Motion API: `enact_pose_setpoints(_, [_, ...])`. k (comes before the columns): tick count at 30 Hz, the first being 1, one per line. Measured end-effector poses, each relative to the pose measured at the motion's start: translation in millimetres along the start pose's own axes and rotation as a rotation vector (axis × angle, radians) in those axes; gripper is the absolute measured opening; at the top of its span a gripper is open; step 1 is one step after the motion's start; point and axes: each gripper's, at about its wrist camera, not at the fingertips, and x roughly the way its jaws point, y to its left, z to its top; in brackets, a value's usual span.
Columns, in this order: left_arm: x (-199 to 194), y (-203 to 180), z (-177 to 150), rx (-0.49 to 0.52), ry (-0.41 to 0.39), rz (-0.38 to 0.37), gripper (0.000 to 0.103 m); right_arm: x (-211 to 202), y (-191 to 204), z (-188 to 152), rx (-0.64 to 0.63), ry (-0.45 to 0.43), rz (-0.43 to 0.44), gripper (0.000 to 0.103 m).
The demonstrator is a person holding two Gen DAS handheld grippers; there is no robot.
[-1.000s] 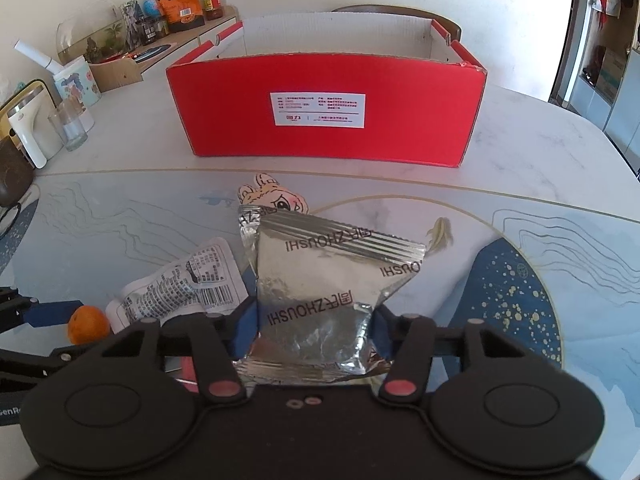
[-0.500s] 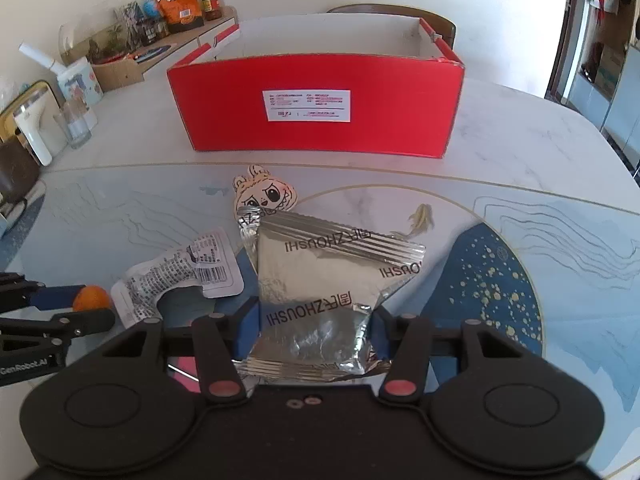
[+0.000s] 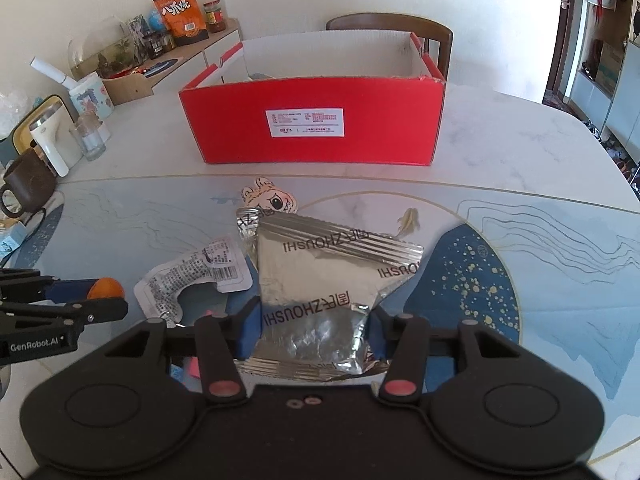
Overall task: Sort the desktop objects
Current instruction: 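Lift and carry the orange and foil bag over the red box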
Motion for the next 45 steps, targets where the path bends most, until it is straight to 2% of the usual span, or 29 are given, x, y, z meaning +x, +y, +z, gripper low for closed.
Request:
enact_pose_setpoints(15, [-23.2, -23.0, 32.7, 0.0, -0.035, -0.037, 0.035, -32.9, 4.9, 15.1, -0.014, -0.023, 0.049, 0.051])
enact_pose_setpoints(28, [-29.6, -38.6, 67.2, -0.013, -0.079, -0.063, 0.035, -51.6, -0.1, 40.3, -0.002, -0.06, 0.053, 0.051])
enact_pose_setpoints(45, [-25.7, -47.0, 154.4, 0.018, -0.198, -0.069, 0.035, -61.9, -16.0, 110.6, -0.065, -0.142, 0.063, 0.051])
